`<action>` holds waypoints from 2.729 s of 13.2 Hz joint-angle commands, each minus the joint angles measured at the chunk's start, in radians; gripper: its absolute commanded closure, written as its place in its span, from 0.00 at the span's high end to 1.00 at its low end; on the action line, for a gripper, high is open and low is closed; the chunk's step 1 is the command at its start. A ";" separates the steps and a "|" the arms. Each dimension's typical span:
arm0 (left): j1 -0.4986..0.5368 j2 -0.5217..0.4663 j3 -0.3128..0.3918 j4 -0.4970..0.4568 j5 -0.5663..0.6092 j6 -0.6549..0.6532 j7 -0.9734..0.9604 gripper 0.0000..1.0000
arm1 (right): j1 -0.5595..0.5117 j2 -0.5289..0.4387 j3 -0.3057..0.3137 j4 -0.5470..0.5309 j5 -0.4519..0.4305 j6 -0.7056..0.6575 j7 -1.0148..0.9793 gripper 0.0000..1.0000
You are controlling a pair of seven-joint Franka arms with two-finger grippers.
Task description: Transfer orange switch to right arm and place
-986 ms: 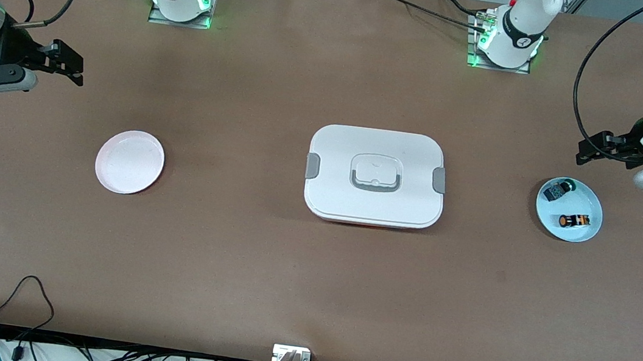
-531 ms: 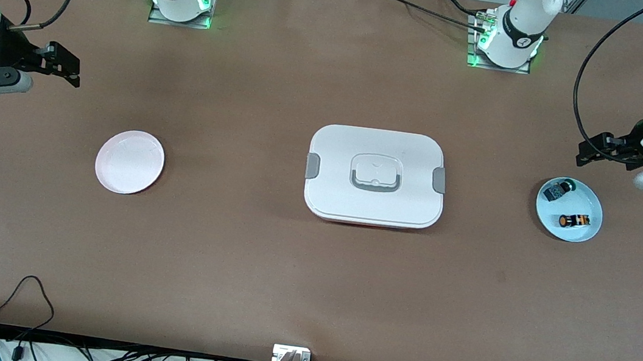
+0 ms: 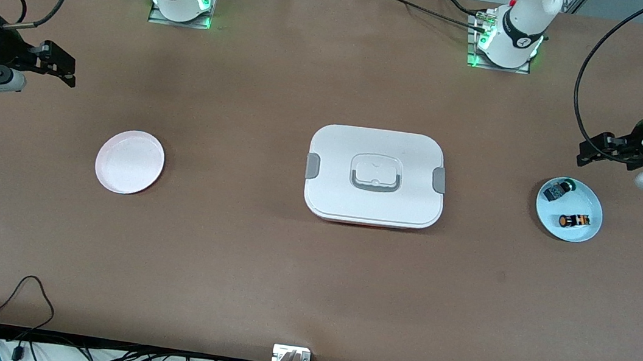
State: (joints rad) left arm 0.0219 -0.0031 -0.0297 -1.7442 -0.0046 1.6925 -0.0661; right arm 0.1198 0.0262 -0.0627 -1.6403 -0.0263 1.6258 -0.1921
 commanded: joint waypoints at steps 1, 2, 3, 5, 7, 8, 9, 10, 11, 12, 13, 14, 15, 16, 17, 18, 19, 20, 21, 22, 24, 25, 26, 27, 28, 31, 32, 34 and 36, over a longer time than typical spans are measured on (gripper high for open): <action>0.007 0.020 -0.004 0.038 -0.011 -0.025 0.019 1.00 | -0.006 0.006 0.004 0.020 -0.004 -0.012 0.008 1.00; 0.009 0.020 -0.004 0.037 -0.011 -0.030 0.019 1.00 | -0.005 0.006 0.004 0.020 -0.004 -0.012 0.010 1.00; 0.009 0.020 -0.004 0.038 -0.012 -0.039 0.022 1.00 | -0.003 0.006 0.004 0.020 -0.004 -0.014 0.013 1.00; 0.007 0.020 -0.004 0.038 -0.011 -0.039 0.011 1.00 | -0.005 0.011 0.004 0.020 -0.003 -0.010 0.014 1.00; 0.009 0.020 -0.004 0.038 -0.011 -0.039 0.009 1.00 | -0.005 0.012 0.004 0.020 -0.003 -0.009 0.014 1.00; 0.009 0.020 -0.004 0.038 -0.011 -0.039 0.011 1.00 | -0.003 0.012 0.004 0.020 -0.003 -0.007 0.014 1.00; 0.009 0.022 -0.004 0.038 -0.011 -0.042 0.011 1.00 | -0.003 0.014 0.004 0.022 -0.003 -0.007 0.014 1.00; 0.007 0.022 -0.004 0.038 -0.012 -0.062 0.011 1.00 | -0.003 0.014 0.004 0.022 -0.003 -0.007 0.014 1.00; 0.007 0.031 -0.004 0.041 -0.021 -0.088 0.015 1.00 | -0.003 0.012 0.004 0.022 -0.004 -0.007 0.014 1.00; 0.010 0.043 -0.003 0.040 -0.023 -0.096 0.020 1.00 | -0.005 0.012 0.004 0.022 -0.003 -0.007 0.014 1.00; 0.013 0.079 0.004 0.041 -0.020 -0.097 0.016 1.00 | -0.005 0.012 0.004 0.020 -0.004 -0.007 0.014 1.00; 0.033 0.104 0.008 0.043 -0.017 -0.099 0.022 1.00 | -0.005 0.014 0.004 0.022 -0.003 -0.007 0.014 1.00; 0.079 0.124 0.008 0.043 -0.014 -0.102 0.023 1.00 | -0.005 0.014 0.004 0.020 -0.003 -0.007 0.014 1.00; 0.108 0.149 0.008 0.043 -0.011 -0.109 0.026 1.00 | -0.003 0.020 0.004 0.022 -0.003 -0.009 0.014 1.00; 0.134 0.176 0.008 0.043 -0.009 -0.108 0.026 1.00 | -0.005 0.021 0.004 0.022 -0.003 -0.007 0.016 1.00; 0.174 0.195 0.008 0.037 -0.008 -0.097 0.028 1.00 | -0.006 0.021 0.004 0.022 -0.003 -0.009 0.016 1.00; 0.193 0.221 0.008 0.029 -0.008 -0.067 0.028 1.00 | -0.006 0.021 0.004 0.022 -0.003 -0.007 0.016 1.00; 0.202 0.239 0.010 0.017 0.000 -0.013 0.028 1.00 | -0.006 0.021 0.004 0.022 -0.003 -0.009 0.014 1.00; 0.220 0.256 0.008 0.000 0.033 0.056 0.029 1.00 | -0.006 0.021 0.004 0.022 -0.004 -0.009 0.014 1.00; 0.227 0.274 0.008 -0.014 0.049 0.109 0.049 1.00 | -0.006 0.021 0.004 0.022 -0.003 -0.009 0.016 1.00; 0.279 0.327 0.008 -0.049 0.049 0.243 0.139 1.00 | -0.005 0.021 0.004 0.022 -0.003 -0.009 0.016 1.00; 0.297 0.357 0.007 -0.078 0.049 0.342 0.179 1.00 | -0.005 0.021 0.004 0.022 -0.003 -0.009 0.016 1.00; 0.306 0.377 0.007 -0.110 0.049 0.430 0.195 1.00 | -0.005 0.021 0.004 0.022 -0.003 -0.009 0.014 1.00; 0.309 0.393 0.007 -0.144 0.049 0.512 0.195 1.00 | -0.006 0.021 0.004 0.022 -0.004 -0.009 0.014 1.00; 0.309 0.409 0.007 -0.173 0.049 0.585 0.195 1.00 | -0.006 0.021 0.004 0.022 -0.004 -0.009 0.011 1.00; 0.322 0.460 0.007 -0.230 0.049 0.732 0.216 1.00 | -0.006 0.021 0.004 0.022 -0.003 -0.009 0.011 1.00; 0.322 0.463 0.005 -0.238 0.049 0.746 0.218 1.00 | -0.006 0.021 0.004 0.022 -0.003 -0.009 0.011 1.00; 0.322 0.466 0.002 -0.255 0.048 0.750 0.218 1.00 | -0.006 0.023 0.004 0.022 -0.003 -0.009 0.011 1.00; 0.322 0.476 0.002 -0.264 0.048 0.751 0.220 1.00 | -0.006 0.023 0.004 0.022 -0.003 -0.009 0.011 1.00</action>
State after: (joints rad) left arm 0.3318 0.4771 -0.0176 -1.9892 0.0323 2.4300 0.1321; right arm 0.1194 0.0415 -0.0629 -1.6385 -0.0263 1.6268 -0.1911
